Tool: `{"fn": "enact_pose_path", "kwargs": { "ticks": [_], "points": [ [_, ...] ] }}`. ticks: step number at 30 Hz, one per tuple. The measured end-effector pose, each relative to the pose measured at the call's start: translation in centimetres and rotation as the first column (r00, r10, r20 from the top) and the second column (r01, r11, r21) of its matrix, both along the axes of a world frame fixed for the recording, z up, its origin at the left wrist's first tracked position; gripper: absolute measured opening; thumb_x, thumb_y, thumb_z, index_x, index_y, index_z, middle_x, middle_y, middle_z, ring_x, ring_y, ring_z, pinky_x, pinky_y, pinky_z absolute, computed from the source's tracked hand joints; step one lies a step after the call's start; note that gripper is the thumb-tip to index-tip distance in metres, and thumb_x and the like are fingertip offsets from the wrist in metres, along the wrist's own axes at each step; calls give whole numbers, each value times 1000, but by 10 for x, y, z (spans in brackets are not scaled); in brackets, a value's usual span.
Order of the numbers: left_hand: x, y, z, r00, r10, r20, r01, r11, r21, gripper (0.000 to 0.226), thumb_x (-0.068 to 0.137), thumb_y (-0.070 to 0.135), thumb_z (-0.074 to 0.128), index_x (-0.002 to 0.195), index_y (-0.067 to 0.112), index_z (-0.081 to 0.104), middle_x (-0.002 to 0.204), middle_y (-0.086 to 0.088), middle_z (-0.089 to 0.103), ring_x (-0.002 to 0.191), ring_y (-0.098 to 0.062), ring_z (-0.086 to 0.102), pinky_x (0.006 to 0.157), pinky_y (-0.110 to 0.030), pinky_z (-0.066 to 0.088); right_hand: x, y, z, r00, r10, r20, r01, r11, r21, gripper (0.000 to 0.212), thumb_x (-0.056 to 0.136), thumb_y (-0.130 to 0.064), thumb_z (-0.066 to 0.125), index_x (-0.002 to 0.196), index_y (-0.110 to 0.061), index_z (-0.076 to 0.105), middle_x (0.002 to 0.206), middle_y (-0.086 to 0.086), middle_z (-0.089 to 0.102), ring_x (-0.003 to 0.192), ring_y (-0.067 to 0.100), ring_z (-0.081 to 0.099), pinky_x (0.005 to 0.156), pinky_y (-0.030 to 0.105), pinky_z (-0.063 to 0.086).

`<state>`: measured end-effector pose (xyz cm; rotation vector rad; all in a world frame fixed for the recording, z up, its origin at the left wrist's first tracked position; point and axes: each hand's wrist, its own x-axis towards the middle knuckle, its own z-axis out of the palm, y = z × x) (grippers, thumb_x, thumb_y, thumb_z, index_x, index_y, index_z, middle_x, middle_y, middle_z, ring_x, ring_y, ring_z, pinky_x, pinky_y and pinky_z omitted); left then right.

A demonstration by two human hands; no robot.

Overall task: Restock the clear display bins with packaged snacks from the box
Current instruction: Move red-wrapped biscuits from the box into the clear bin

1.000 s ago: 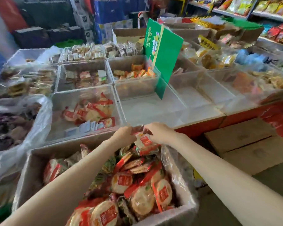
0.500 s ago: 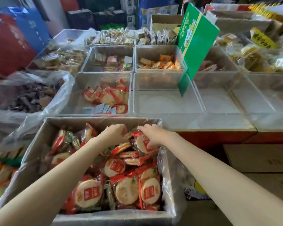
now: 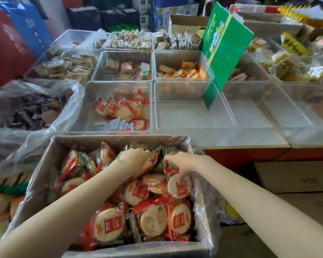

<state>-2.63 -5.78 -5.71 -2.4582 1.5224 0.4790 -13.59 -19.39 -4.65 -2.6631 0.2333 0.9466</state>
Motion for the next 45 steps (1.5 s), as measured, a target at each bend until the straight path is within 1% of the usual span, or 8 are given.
{"fn": "enact_pose_path", "kwargs": {
  "ticks": [9,14,17,21,28,35,39,45],
  "points": [
    [38,-34,63,946,28,-324,-76,987,-138,19,90,13,53,109,12,53,106,-2,57,92,-16,55,79,-26,50,33,-33,47,983,-86,162,100,991,-86,32,80,-16,71,109,-5,63,108,11,55,92,20,47,83,36,50],
    [65,-59,92,842,104,-529,-267,933,-241,14,91,3,45,100,12,50,104,-9,54,79,-19,55,73,-35,52,43,-56,61,951,-161,263,132,983,126,47,78,-15,73,123,-13,58,130,7,37,121,22,36,101,31,37],
    [68,-59,83,694,132,-708,-467,831,-303,9,92,2,49,94,10,52,98,-6,54,74,-15,54,66,-27,50,32,-65,62,869,-483,108,334,734,592,48,80,-6,70,125,-9,56,122,4,54,114,20,50,98,35,44],
    [67,-45,66,440,124,-889,-683,690,-242,14,90,-3,51,82,8,51,84,-8,53,77,-20,55,77,-31,50,15,-76,54,852,-518,-80,384,512,768,30,83,9,60,103,-15,60,109,-1,58,108,18,53,100,35,42],
    [61,-39,55,536,250,-806,-698,669,-257,10,89,-2,53,86,7,54,85,-5,54,66,-13,53,57,-18,49,34,-75,72,906,-336,256,196,872,449,26,76,1,70,72,-18,52,94,2,53,102,20,48,97,39,39],
    [50,-54,74,626,136,-768,-597,717,-359,9,90,1,54,89,10,53,93,-8,55,74,-19,58,75,-34,55,37,-70,83,929,-66,364,22,992,123,14,83,-6,63,94,-12,57,155,6,21,135,23,33,102,28,35],
    [47,-75,82,691,117,-713,-575,687,-445,8,93,10,54,100,13,54,83,0,58,64,-8,55,53,-15,49,42,-69,85,898,-87,431,40,992,116,22,85,-8,61,107,-5,59,120,9,52,108,22,51,80,24,41],
    [58,-76,83,279,78,-957,-686,713,-142,41,87,36,57,121,13,56,115,-7,64,106,-20,61,90,-38,50,37,-90,70,750,-560,352,311,769,558,12,86,-3,62,97,-3,60,87,4,59,83,18,52,60,19,41]
  ]
}}
